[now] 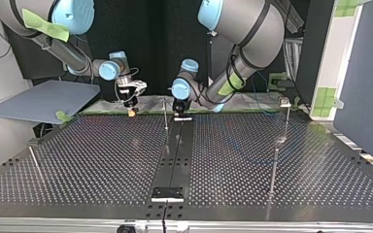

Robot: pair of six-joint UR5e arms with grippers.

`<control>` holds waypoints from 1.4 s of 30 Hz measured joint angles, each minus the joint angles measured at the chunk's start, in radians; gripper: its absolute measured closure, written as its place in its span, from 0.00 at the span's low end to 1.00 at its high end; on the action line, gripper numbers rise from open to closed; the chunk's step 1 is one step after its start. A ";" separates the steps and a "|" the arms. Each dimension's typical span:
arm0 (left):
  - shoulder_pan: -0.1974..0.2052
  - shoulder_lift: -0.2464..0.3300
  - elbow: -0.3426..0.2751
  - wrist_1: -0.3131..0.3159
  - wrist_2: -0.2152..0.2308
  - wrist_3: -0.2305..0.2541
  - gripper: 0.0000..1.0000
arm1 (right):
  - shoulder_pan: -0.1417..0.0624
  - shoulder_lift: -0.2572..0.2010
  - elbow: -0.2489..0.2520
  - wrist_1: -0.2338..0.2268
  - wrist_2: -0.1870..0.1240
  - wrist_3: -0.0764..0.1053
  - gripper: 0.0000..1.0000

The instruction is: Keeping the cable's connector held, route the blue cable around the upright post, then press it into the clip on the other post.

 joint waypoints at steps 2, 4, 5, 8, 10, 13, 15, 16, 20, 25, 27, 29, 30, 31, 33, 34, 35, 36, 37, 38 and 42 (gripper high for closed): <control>0.004 0.000 0.004 -0.001 0.000 -0.003 1.00 | 0.000 0.000 -0.006 0.004 0.000 0.000 1.00; 0.008 0.000 0.006 -0.001 0.000 -0.004 1.00 | -0.001 0.000 -0.011 0.008 0.000 0.001 1.00; 0.009 0.000 0.006 -0.001 0.000 -0.004 1.00 | -0.002 0.000 -0.014 0.010 0.001 0.001 1.00; 0.015 0.000 0.007 -0.001 -0.001 -0.005 1.00 | -0.004 0.000 -0.021 0.016 0.001 0.001 1.00; 0.018 0.000 0.007 -0.002 -0.001 -0.005 1.00 | -0.006 0.000 -0.026 0.020 0.001 0.001 1.00; 0.021 0.001 0.007 -0.002 -0.002 -0.005 1.00 | -0.009 0.000 -0.032 0.027 0.001 0.001 1.00; 0.021 0.001 0.007 -0.003 -0.002 -0.005 1.00 | -0.011 0.000 -0.034 0.029 0.001 0.002 1.00; 0.021 0.001 0.007 -0.003 -0.002 -0.005 1.00 | -0.012 0.000 -0.034 0.029 0.001 0.001 1.00; 0.019 0.001 0.007 -0.002 -0.002 -0.001 0.69 | -0.014 0.000 -0.035 0.030 0.001 0.001 1.00; 0.011 0.001 0.007 -0.001 -0.013 0.021 0.20 | -0.014 0.000 -0.035 0.031 -0.002 -0.001 1.00; 0.008 0.001 0.007 -0.001 -0.023 0.031 0.00 | -0.014 0.000 -0.035 0.031 -0.002 -0.002 1.00; 0.007 0.001 0.007 -0.001 -0.031 0.041 0.00 | -0.014 0.000 -0.035 0.031 -0.002 -0.003 1.00; 0.006 0.001 0.007 -0.002 -0.034 0.046 0.00 | -0.014 0.000 -0.035 0.031 -0.003 -0.003 1.00; 0.006 0.001 0.007 -0.002 -0.037 0.052 0.00 | -0.014 0.000 -0.035 0.031 -0.003 -0.003 1.00; 0.004 0.001 0.007 -0.003 -0.049 0.068 0.00 | -0.014 0.000 -0.035 0.031 -0.003 -0.003 1.00; 0.004 0.001 0.007 -0.003 -0.055 0.075 0.00 | -0.014 0.000 -0.035 0.031 -0.003 -0.003 1.00; 0.003 0.001 0.007 -0.004 -0.062 0.083 0.00 | -0.014 0.000 -0.035 0.031 -0.004 -0.003 1.00; 0.001 0.001 0.007 -0.005 -0.072 0.093 0.00 | -0.014 0.000 -0.035 0.031 -0.004 -0.003 1.00; 0.000 0.001 0.007 -0.007 -0.079 0.101 0.00 | -0.014 0.000 -0.035 0.032 -0.004 -0.003 1.00; -0.003 0.001 0.007 -0.011 -0.089 0.111 0.00 | -0.014 0.000 -0.035 0.032 -0.004 -0.004 1.00; -0.011 0.001 0.007 -0.036 -0.095 0.140 0.00 | -0.014 0.000 -0.035 0.032 -0.004 -0.004 1.00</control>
